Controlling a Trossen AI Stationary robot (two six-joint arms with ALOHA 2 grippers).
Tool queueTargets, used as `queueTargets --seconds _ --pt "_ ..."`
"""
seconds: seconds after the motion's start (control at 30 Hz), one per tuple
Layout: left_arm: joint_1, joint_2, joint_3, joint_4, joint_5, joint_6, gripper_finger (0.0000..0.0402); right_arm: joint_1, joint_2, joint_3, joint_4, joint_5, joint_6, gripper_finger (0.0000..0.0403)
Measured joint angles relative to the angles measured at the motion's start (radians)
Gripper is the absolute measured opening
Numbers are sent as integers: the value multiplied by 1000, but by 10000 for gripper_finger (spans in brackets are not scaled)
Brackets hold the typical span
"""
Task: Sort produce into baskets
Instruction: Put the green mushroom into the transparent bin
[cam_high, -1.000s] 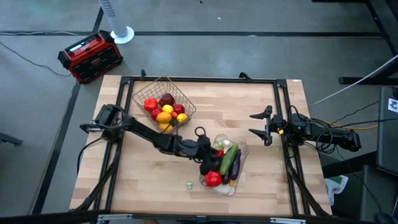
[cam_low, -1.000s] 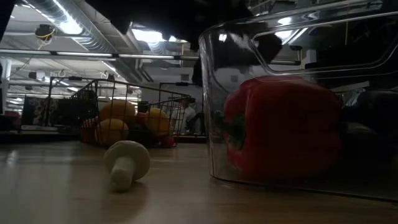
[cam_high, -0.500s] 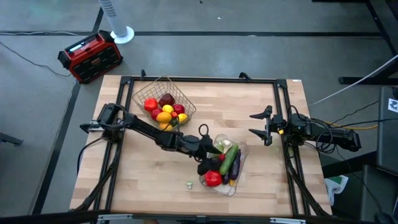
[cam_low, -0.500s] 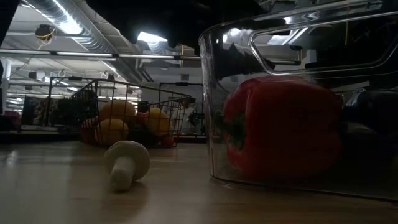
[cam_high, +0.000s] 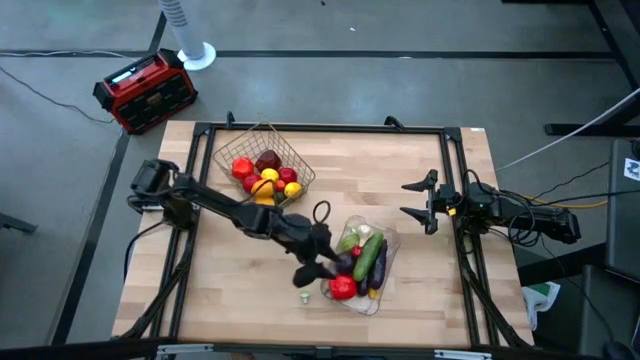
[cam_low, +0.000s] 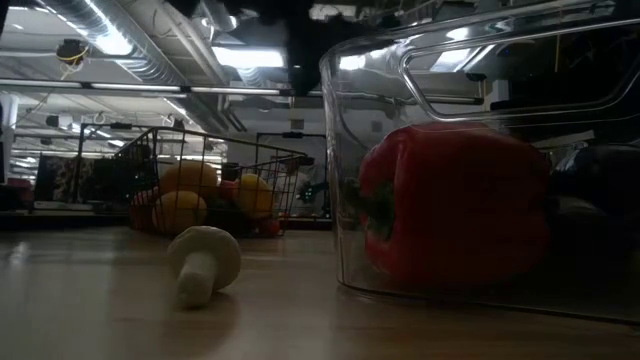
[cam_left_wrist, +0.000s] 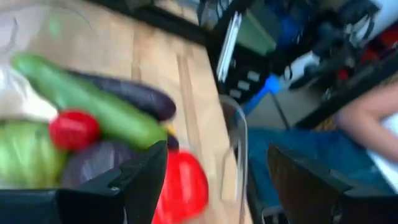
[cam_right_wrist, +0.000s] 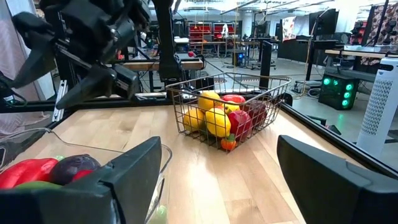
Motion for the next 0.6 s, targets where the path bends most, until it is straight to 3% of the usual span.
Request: queueTargets --seconds 0.37,0.6 --pt "-164 -46 0 -291 -56 7 270 0 0 0 0 0 0 317" --pt "-267 -36 0 -423 -260 36 270 0 0 0 0 0 0 317"
